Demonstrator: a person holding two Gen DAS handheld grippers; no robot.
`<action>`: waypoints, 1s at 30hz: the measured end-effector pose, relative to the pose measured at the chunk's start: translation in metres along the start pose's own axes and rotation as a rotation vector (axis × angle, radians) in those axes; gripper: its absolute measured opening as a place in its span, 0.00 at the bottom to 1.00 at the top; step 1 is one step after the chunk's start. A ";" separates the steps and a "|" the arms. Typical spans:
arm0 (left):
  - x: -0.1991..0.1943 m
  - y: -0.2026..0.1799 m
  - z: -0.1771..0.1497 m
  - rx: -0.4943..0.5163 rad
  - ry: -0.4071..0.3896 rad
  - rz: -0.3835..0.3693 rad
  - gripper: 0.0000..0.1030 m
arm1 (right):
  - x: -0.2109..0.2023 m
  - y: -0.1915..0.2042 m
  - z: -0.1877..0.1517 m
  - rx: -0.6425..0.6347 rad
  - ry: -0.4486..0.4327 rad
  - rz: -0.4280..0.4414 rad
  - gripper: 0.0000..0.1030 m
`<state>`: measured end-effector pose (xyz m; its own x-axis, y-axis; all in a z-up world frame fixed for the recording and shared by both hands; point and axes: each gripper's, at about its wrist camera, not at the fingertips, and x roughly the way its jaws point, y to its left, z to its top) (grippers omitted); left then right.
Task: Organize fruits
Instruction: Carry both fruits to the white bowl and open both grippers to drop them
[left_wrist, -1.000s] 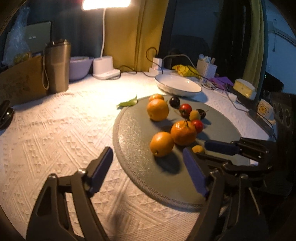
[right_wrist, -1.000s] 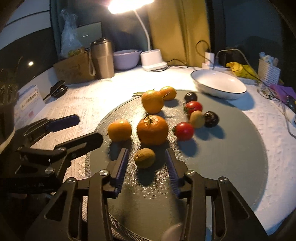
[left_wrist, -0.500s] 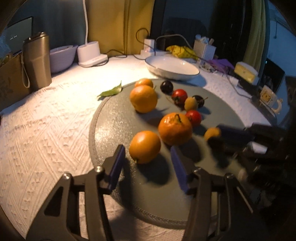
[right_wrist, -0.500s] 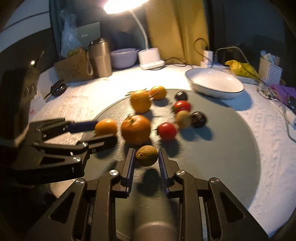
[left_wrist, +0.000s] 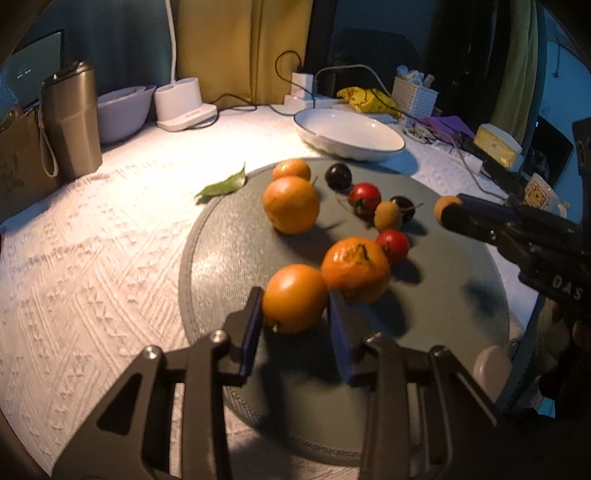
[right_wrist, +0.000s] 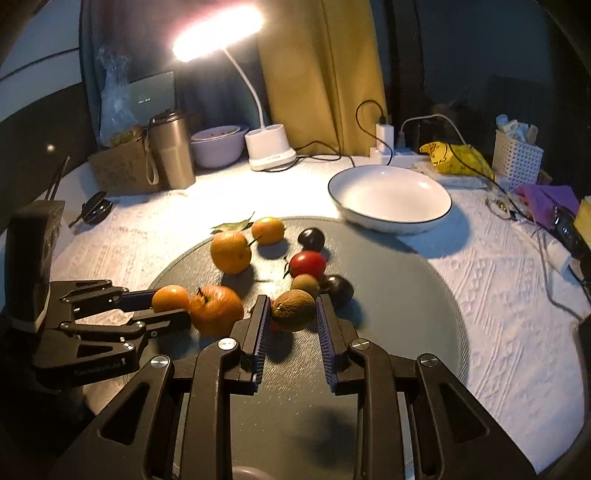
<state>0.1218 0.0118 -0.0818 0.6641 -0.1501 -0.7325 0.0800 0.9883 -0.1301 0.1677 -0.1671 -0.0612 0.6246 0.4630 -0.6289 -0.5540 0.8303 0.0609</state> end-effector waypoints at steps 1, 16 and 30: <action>-0.003 0.000 0.003 0.003 -0.011 -0.003 0.35 | 0.000 -0.002 0.002 0.000 -0.003 -0.003 0.27; -0.013 -0.008 0.059 0.031 -0.124 -0.044 0.35 | -0.001 -0.032 0.041 -0.010 -0.064 -0.064 0.27; 0.020 -0.021 0.116 0.054 -0.143 -0.100 0.35 | 0.023 -0.076 0.076 0.001 -0.095 -0.102 0.27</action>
<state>0.2192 -0.0091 -0.0162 0.7495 -0.2459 -0.6147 0.1880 0.9693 -0.1586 0.2661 -0.1964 -0.0218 0.7268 0.4037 -0.5557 -0.4847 0.8747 0.0016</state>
